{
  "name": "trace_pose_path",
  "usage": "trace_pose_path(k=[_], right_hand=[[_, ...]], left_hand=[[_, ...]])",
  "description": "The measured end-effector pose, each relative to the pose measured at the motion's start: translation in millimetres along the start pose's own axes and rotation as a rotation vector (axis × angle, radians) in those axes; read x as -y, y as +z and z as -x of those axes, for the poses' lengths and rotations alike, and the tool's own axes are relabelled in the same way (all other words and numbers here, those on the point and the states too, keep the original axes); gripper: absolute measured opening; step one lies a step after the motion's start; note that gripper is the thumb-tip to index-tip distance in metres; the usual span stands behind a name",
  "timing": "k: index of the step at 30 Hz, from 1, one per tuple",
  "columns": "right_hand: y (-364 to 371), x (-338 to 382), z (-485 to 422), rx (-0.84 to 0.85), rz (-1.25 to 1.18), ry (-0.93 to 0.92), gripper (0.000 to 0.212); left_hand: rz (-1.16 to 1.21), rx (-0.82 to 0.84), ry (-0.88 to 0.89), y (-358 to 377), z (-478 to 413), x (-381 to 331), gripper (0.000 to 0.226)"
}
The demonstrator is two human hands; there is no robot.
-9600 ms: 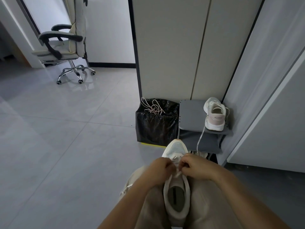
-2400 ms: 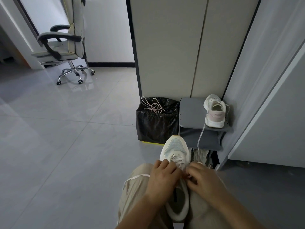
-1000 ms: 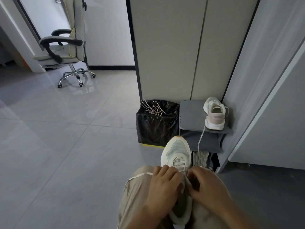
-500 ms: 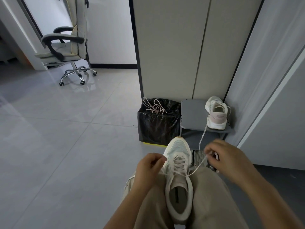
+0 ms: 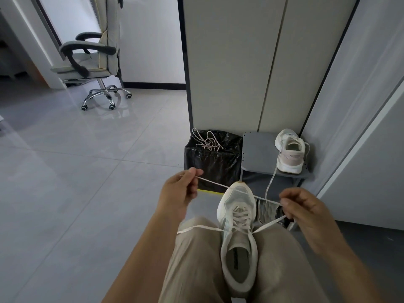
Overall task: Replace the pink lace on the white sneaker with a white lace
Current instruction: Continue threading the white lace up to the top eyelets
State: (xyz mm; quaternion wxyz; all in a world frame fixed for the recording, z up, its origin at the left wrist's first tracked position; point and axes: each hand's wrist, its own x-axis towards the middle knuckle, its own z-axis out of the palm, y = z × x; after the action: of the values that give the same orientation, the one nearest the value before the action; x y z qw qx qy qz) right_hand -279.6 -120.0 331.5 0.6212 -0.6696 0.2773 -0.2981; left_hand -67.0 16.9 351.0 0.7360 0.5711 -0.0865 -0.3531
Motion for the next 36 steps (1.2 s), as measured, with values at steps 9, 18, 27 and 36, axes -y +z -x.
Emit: trace_pose_path(k=[9,18,27,36], right_hand=[[13,-10,-8,-0.026,0.516,-0.206,0.029],[54,-12,4,0.08,0.655,-0.397,0.018],[48,-29,16,0.109,0.744,-0.229,0.003],[66,-36,21,0.143,1.148,-0.452,0.029]], left_hand=[[-0.559,0.202,0.27,28,29,21,0.025],[-0.771,0.479,0.135,30,38,44,0.038],[-1.112,0.024,0.198,-9,60,74,0.018],[-1.221,0.118,0.097,-14,49,89,0.013]])
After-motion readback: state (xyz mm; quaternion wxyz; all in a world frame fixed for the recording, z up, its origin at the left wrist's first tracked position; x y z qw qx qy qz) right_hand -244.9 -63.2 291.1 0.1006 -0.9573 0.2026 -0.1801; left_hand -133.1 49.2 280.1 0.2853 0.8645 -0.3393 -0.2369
